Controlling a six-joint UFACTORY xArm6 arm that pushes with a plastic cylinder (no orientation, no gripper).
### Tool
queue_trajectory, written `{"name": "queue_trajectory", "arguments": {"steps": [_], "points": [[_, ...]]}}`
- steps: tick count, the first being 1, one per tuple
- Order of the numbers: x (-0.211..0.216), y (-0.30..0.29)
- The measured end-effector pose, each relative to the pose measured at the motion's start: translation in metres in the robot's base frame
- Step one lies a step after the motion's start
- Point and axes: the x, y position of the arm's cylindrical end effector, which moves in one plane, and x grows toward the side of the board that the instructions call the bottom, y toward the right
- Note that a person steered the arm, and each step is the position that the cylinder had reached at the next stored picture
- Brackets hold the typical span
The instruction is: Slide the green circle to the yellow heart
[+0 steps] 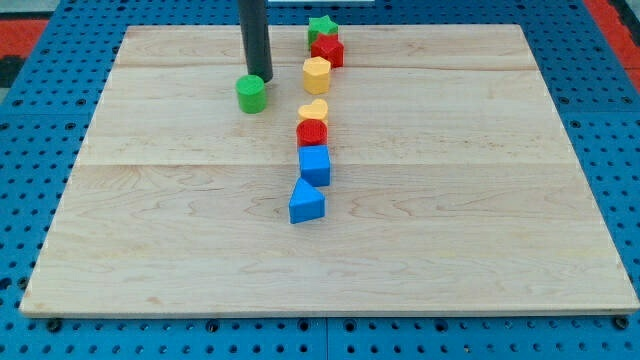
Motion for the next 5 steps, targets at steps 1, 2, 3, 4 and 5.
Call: {"name": "queue_trajectory", "arguments": {"steps": [1, 2, 3, 4, 5], "points": [[0.003, -0.053], [0.024, -0.049], [0.024, 0.017], [0.024, 0.016], [0.060, -0.003]]}}
